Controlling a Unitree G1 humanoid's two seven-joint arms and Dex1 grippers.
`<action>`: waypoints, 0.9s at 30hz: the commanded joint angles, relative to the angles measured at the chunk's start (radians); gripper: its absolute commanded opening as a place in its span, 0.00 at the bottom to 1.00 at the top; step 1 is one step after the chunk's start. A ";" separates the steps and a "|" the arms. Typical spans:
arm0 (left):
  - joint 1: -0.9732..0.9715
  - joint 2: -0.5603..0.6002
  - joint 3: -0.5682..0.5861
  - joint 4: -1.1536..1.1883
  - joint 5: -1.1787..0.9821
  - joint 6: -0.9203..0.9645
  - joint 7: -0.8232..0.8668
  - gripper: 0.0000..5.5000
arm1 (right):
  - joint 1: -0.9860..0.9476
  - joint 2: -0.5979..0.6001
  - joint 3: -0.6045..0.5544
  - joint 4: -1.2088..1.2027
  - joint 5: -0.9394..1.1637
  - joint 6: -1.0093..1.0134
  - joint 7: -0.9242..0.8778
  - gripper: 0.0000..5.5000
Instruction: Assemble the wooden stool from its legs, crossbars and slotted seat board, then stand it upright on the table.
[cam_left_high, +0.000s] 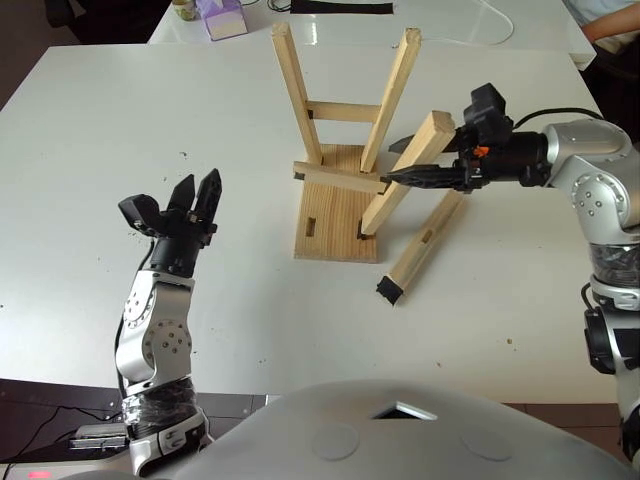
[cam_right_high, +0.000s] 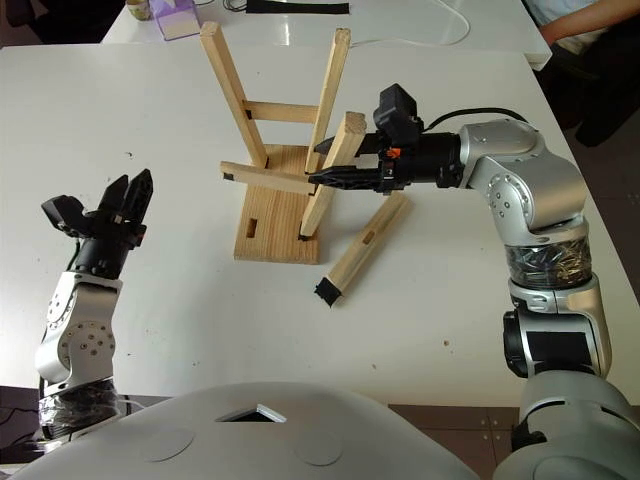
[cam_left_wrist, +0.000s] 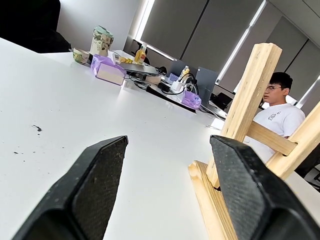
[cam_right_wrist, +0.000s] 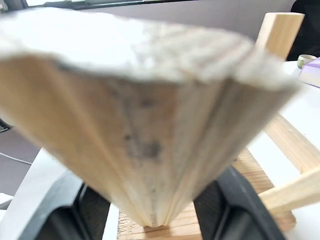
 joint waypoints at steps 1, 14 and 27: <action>0.035 -0.004 -0.032 -0.020 0.034 -0.005 0.003 0.55 | -0.021 -0.031 0.035 -0.014 -0.051 -0.010 0.009 0.37; 0.059 -0.069 -0.182 -0.051 0.084 -0.006 0.017 0.55 | 0.144 -0.048 0.201 -0.001 -0.218 -0.099 -0.064 0.37; 0.071 -0.029 -0.095 0.060 0.067 -0.040 -0.021 0.55 | 0.122 -0.013 -0.076 -0.106 0.065 0.016 -0.109 0.63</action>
